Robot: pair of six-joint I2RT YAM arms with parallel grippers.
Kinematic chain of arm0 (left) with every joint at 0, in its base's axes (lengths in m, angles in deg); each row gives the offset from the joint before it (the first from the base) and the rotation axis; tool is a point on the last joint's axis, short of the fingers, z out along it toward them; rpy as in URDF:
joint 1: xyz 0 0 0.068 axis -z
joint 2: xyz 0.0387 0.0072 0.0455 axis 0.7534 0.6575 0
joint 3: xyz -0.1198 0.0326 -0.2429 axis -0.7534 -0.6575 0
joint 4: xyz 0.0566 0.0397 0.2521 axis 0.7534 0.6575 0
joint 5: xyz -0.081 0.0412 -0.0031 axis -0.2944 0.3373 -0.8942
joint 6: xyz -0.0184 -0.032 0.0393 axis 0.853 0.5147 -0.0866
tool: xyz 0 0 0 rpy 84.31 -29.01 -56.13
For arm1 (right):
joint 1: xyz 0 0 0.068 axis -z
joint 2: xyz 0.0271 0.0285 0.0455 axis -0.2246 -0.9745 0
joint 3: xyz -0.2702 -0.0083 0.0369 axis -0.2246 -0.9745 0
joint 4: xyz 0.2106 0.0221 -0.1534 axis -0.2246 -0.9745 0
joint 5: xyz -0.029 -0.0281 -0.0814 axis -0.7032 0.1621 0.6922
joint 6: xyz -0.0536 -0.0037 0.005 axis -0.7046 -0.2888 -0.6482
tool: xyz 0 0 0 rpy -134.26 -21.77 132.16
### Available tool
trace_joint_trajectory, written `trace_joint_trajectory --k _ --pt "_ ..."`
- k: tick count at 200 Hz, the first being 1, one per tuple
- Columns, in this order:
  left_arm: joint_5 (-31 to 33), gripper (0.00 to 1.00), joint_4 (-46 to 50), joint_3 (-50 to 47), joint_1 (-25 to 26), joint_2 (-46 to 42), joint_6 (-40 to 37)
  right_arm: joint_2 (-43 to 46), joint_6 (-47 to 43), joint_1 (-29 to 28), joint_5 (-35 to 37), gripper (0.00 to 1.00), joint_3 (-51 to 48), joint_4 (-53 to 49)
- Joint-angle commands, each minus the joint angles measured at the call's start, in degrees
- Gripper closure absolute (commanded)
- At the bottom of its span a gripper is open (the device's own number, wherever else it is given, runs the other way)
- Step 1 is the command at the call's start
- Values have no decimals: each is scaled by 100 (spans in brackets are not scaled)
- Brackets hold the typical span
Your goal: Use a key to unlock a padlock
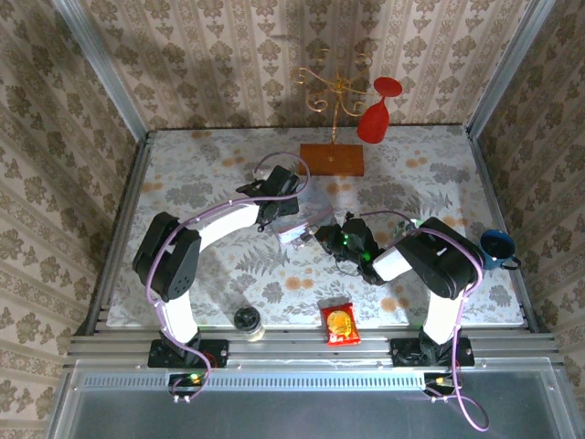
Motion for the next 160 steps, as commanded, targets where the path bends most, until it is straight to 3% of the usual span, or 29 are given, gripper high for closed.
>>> trace_joint_trajectory --k 1,100,160 --pt "-12 0 603 -143 2 214 12 234 -120 52 252 100 -123 -269" --pt "17 0 577 -151 -19 179 29 1546 -808 147 657 100 -540 -1841" --pt "-124 0 536 -126 -12 239 48 1377 -1020 215 572 100 -334 -1908"
